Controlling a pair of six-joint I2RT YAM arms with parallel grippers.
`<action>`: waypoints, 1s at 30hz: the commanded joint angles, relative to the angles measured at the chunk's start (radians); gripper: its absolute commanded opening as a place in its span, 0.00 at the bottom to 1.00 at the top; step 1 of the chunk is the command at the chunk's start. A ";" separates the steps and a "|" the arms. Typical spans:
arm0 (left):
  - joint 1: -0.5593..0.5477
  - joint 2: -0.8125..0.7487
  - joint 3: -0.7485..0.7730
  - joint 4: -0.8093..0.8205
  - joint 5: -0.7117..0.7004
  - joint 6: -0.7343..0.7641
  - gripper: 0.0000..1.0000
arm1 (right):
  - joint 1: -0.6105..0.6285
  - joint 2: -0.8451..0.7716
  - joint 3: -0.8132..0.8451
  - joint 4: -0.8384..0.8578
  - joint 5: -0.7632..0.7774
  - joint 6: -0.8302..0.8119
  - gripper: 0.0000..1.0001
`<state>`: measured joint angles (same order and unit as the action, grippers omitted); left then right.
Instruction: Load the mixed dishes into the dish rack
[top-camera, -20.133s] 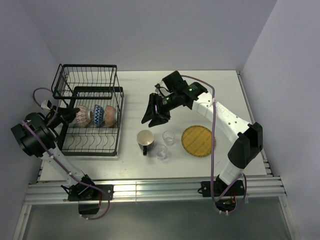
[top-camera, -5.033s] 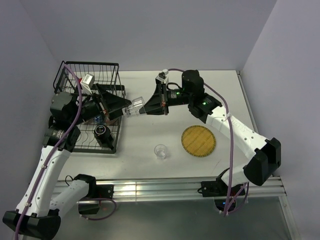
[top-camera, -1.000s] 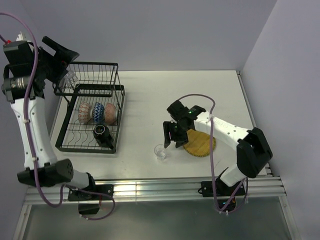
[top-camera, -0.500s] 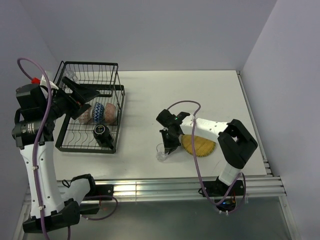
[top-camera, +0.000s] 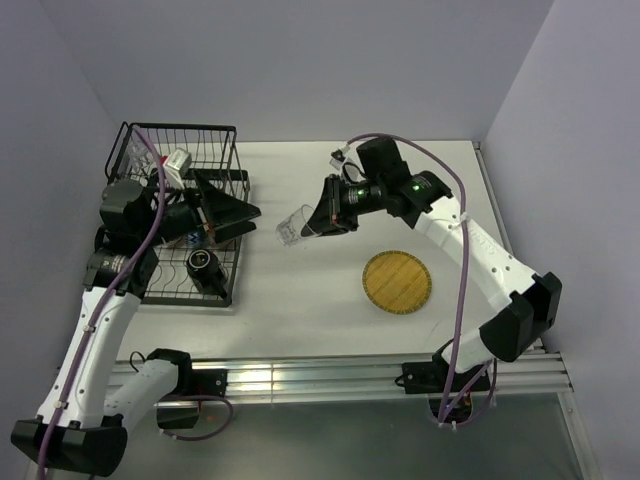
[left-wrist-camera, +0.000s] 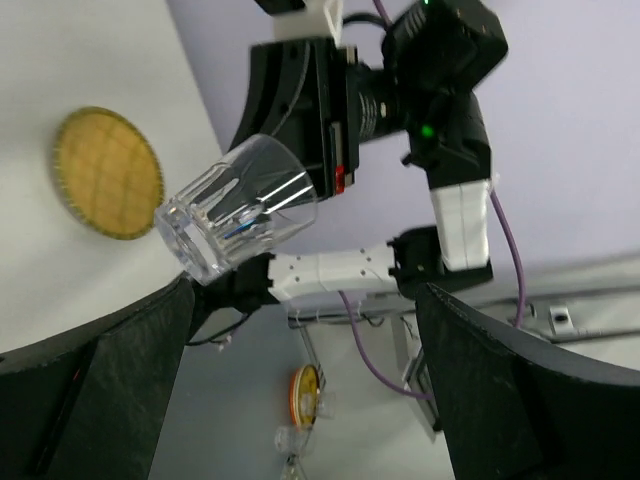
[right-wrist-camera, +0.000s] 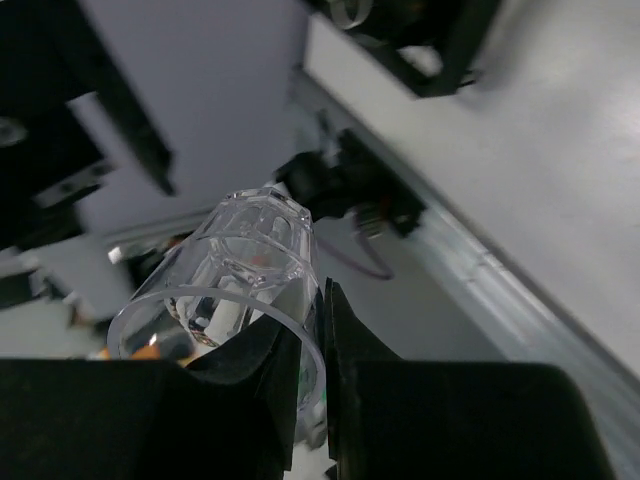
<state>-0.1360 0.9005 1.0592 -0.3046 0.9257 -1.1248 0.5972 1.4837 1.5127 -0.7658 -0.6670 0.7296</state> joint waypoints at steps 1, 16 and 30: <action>-0.091 0.003 0.019 0.202 -0.004 -0.055 0.99 | 0.006 -0.046 0.003 0.222 -0.327 0.237 0.00; -0.338 0.156 0.102 0.285 -0.083 -0.056 0.99 | 0.009 -0.099 -0.232 0.914 -0.439 0.761 0.00; -0.382 0.212 0.197 0.052 -0.192 0.105 0.99 | 0.039 -0.140 -0.158 0.982 -0.434 0.866 0.00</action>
<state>-0.4438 1.0275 1.2480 -0.1879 0.7242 -1.0782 0.5213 1.3937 1.2575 0.1192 -1.0901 1.5593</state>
